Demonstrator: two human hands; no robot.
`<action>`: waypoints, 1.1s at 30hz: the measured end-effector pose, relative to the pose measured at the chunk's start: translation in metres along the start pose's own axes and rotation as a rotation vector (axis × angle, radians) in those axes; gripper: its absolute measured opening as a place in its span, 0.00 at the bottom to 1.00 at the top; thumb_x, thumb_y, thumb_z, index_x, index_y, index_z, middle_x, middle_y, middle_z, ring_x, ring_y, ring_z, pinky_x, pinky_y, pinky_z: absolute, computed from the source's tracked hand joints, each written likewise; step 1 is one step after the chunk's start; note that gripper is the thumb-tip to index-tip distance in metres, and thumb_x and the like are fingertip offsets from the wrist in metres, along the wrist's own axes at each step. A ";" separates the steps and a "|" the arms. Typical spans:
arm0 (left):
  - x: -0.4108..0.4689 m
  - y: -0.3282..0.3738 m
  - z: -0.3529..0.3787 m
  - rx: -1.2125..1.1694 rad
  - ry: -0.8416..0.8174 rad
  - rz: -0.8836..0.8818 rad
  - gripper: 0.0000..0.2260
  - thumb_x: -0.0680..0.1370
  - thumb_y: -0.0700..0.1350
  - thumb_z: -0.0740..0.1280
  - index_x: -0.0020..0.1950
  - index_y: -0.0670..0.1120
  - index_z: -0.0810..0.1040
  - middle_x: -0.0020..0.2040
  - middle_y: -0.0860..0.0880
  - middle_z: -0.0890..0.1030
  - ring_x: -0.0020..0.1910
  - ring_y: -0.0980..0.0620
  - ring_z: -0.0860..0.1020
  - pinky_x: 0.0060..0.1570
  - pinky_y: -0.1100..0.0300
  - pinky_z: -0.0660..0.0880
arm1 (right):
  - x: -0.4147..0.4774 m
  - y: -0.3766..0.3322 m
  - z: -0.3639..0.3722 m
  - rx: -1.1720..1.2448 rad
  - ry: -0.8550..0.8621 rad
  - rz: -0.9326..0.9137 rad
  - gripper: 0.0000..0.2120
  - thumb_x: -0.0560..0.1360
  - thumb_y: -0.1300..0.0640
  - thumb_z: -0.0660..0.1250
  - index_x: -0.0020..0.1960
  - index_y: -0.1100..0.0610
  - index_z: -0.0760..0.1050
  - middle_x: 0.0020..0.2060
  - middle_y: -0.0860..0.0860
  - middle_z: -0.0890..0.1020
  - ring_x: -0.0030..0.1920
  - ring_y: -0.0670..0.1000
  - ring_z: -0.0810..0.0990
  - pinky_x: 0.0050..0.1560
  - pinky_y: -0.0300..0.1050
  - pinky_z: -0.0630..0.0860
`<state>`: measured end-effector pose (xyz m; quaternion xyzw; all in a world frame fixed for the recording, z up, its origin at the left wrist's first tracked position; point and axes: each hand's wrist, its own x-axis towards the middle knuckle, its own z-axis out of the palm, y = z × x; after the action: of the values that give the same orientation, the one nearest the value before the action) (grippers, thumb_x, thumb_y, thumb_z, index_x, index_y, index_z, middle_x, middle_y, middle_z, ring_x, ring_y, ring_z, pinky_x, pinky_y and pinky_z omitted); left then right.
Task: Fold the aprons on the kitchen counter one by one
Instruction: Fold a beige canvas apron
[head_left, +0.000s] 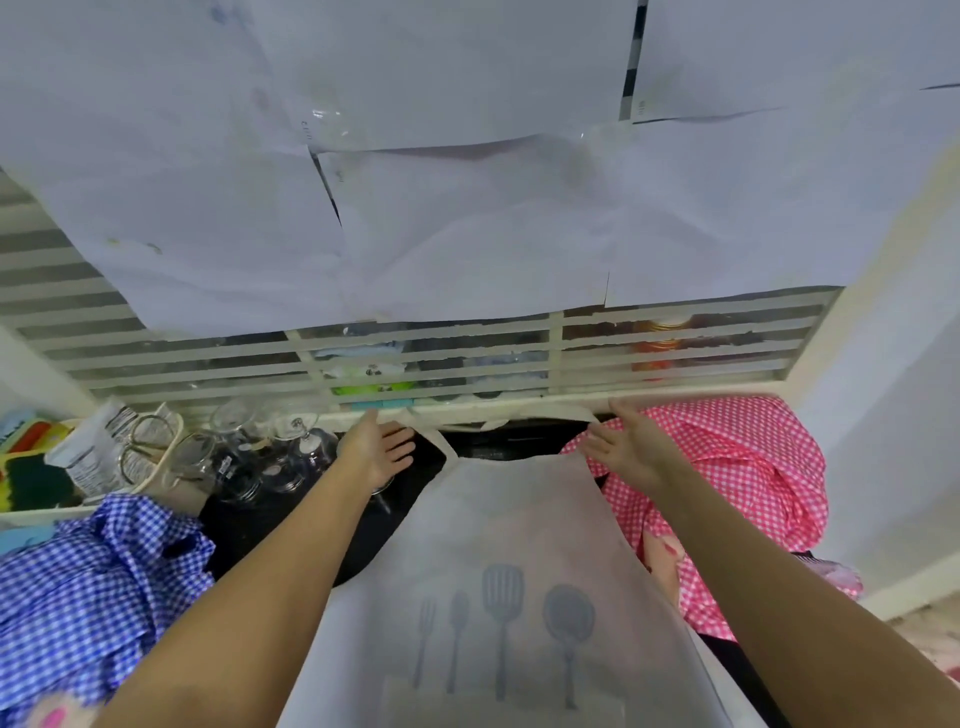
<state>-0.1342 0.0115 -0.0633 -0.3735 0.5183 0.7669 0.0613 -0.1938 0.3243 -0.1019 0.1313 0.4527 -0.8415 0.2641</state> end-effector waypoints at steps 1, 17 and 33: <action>-0.002 -0.007 -0.003 0.158 0.042 0.032 0.19 0.83 0.49 0.55 0.66 0.37 0.72 0.62 0.39 0.76 0.64 0.42 0.73 0.65 0.49 0.67 | -0.004 0.003 0.000 -0.158 0.014 -0.031 0.25 0.82 0.55 0.58 0.76 0.56 0.54 0.69 0.61 0.67 0.67 0.59 0.70 0.64 0.52 0.72; -0.077 -0.134 -0.215 0.581 0.186 -0.329 0.13 0.82 0.45 0.59 0.56 0.37 0.79 0.54 0.40 0.82 0.55 0.44 0.79 0.61 0.50 0.74 | -0.081 0.193 -0.003 -2.073 -0.285 -0.056 0.50 0.72 0.35 0.65 0.77 0.50 0.35 0.74 0.60 0.32 0.75 0.62 0.34 0.74 0.55 0.43; -0.119 -0.138 -0.187 0.449 -0.268 -0.218 0.08 0.65 0.44 0.70 0.41 0.43 0.77 0.46 0.43 0.77 0.48 0.46 0.74 0.54 0.55 0.68 | -0.067 0.160 -0.019 -2.118 -0.321 -0.108 0.53 0.66 0.36 0.71 0.77 0.43 0.39 0.77 0.54 0.38 0.77 0.54 0.38 0.75 0.48 0.44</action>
<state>0.1123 -0.0478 -0.1256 -0.2993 0.6191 0.6644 0.2926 -0.0490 0.2893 -0.1925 -0.2969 0.9173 -0.0384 0.2625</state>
